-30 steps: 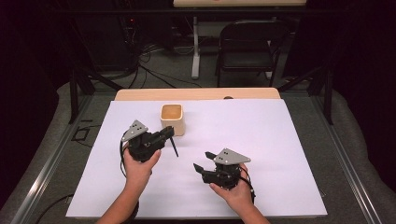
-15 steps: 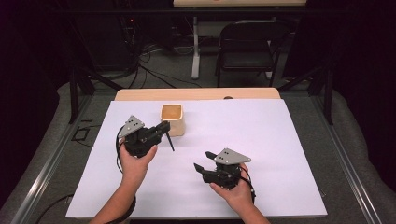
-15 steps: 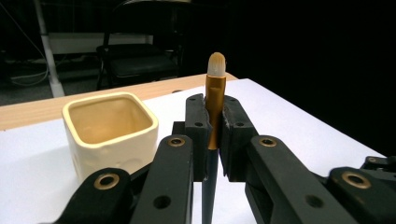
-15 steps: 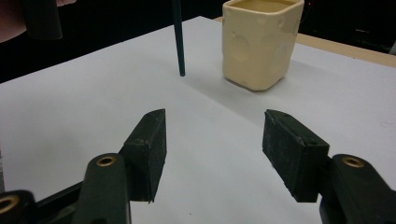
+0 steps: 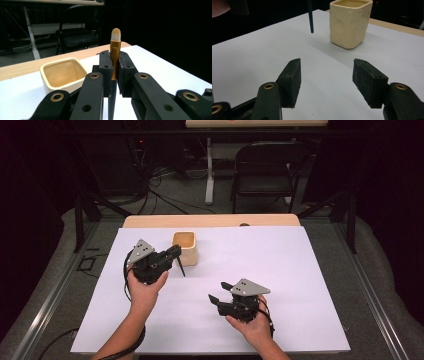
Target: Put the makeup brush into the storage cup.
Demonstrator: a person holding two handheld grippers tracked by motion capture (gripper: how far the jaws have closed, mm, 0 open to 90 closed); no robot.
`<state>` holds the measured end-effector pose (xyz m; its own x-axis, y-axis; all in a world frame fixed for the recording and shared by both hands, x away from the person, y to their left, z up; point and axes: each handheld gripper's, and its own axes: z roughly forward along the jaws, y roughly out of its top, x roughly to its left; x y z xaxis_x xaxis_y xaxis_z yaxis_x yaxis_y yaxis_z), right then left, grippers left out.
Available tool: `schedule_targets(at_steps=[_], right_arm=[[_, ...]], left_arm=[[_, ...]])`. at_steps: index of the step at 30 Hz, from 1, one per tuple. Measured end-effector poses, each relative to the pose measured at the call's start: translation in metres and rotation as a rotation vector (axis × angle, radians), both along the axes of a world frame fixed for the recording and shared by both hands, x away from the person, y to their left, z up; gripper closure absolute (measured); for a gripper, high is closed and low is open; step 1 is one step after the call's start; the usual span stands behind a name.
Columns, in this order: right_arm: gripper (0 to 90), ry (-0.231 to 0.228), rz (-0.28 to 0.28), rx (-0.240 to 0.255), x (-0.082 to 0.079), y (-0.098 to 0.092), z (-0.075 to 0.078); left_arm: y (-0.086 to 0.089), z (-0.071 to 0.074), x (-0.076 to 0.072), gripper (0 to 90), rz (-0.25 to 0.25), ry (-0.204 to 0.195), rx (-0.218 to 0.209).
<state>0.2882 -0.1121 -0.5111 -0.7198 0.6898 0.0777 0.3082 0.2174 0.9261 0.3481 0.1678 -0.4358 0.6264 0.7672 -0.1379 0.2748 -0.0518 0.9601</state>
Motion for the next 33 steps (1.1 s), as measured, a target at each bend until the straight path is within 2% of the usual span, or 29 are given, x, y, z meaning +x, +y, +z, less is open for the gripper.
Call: schedule_targets(at_steps=[6, 33], right_arm=[[39.9, -0.001, -0.002, 0.0, 0.0, 0.0, 0.0], [39.9, 0.002, -0.006, -0.002, 0.0, -0.002, -0.001]], left_arm=[[0.002, 0.005, 0.003, 83.4, 0.011, -0.021, 0.004], [0.008, 0.014, 0.021, 83.3, 0.063, -0.062, 0.022]])
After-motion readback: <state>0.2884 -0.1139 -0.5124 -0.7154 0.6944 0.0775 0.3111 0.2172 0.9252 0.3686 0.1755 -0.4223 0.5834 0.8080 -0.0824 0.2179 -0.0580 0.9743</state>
